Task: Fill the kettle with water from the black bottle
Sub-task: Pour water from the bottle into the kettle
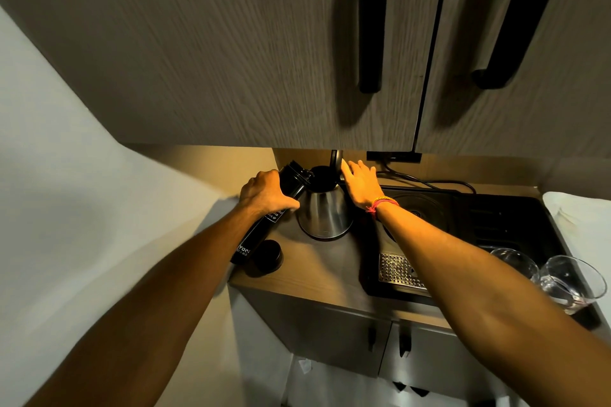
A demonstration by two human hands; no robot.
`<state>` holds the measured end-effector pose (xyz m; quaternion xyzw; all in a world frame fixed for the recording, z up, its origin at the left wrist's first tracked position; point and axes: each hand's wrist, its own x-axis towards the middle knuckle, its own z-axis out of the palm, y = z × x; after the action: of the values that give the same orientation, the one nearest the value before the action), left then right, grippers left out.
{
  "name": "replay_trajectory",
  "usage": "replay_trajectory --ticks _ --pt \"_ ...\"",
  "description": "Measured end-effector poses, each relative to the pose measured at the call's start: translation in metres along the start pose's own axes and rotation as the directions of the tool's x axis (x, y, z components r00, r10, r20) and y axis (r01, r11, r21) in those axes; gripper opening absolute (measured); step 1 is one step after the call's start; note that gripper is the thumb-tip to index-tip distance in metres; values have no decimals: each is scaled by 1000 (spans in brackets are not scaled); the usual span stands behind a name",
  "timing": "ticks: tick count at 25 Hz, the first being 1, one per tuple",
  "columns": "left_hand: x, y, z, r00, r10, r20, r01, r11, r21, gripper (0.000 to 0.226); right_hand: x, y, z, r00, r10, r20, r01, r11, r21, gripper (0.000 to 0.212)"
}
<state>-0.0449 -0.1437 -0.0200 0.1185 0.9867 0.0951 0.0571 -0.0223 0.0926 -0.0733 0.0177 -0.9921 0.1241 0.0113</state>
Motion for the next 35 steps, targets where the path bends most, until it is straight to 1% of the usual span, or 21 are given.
replay_trajectory --ticks 7,25,29,35 --pt "-3 1 -1 1000 14 26 -15 999 40 68 0 2 0 1000 19 16 -19 1000 20 60" --pt "-3 3 -9 997 11 73 -15 998 62 65 0 0 0 1000 3 10 -3 999 -38 60" --pt "3 9 -12 994 17 104 -25 997 78 60 0 1 2 1000 3 -2 -3 1000 -27 59" --pt "9 11 -16 991 9 137 -23 994 102 61 1 2 2 1000 3 3 -3 1000 -21 60"
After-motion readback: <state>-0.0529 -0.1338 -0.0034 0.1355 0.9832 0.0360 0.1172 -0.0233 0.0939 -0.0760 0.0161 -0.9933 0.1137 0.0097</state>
